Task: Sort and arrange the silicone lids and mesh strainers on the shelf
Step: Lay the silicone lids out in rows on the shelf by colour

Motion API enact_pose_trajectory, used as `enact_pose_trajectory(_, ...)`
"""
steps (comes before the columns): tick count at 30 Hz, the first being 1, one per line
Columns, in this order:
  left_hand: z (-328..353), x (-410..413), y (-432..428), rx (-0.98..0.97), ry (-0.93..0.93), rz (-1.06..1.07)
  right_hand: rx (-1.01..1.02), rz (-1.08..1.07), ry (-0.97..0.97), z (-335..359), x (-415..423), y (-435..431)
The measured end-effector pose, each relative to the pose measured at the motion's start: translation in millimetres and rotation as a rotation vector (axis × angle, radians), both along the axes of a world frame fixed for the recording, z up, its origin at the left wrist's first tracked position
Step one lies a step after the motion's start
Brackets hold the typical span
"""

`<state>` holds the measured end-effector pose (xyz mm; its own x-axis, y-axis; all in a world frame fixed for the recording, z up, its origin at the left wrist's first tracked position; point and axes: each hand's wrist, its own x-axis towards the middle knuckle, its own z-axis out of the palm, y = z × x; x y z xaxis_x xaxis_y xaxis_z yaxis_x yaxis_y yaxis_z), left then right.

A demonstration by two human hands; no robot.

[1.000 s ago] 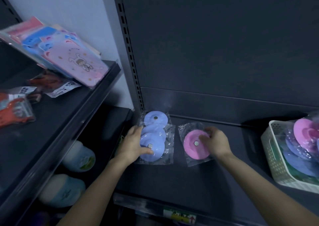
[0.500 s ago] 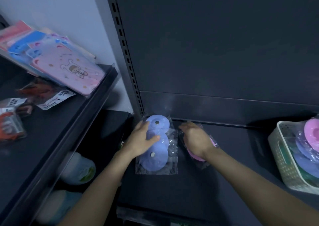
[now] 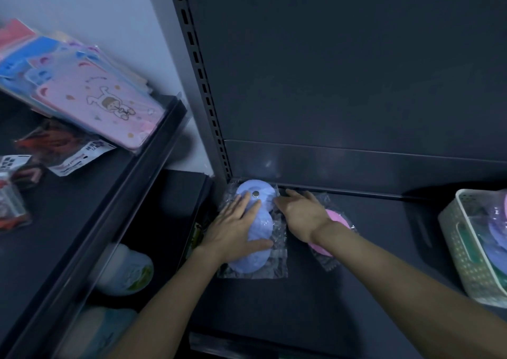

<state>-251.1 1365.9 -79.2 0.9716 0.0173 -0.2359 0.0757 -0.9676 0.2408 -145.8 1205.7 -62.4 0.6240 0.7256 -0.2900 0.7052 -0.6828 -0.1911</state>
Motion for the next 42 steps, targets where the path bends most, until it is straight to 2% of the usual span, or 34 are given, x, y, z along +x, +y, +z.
enact_pose_trajectory(9,7,-3,2,-0.015,0.027,0.001,-0.054,-0.058,-0.028,1,-4,3)
enact_pose_trajectory(14,10,-8,-1,-0.035,-0.009,0.032,0.036,-0.048,0.014,-5,-1,-5)
enact_pose_trajectory(19,12,-26,-1,-0.248,-0.080,0.275,0.350,-0.146,0.041,-16,-23,-22)
enact_pose_trajectory(24,12,-46,-3,-0.400,-0.059,0.492,0.299,-0.204,-0.043,-10,-48,-33)
enact_pose_trajectory(26,12,-48,-6,-0.458,-0.078,0.501,0.373,-0.301,0.106,-4,-55,-29)
enact_pose_trajectory(28,14,-46,-11,-0.463,-0.102,0.502,0.459,-0.445,0.335,-1,-59,-22)
enact_pose_trajectory(30,14,-42,-13,-0.454,-0.107,0.498,0.514,-0.562,0.468,-4,-62,-17)
enact_pose_trajectory(37,9,-42,-8,-0.497,-0.095,0.507,0.535,-0.748,0.568,-12,-68,-16)
enact_pose_trajectory(42,8,-48,-11,-0.511,-0.130,0.506,0.515,-0.715,0.532,-20,-70,-19)
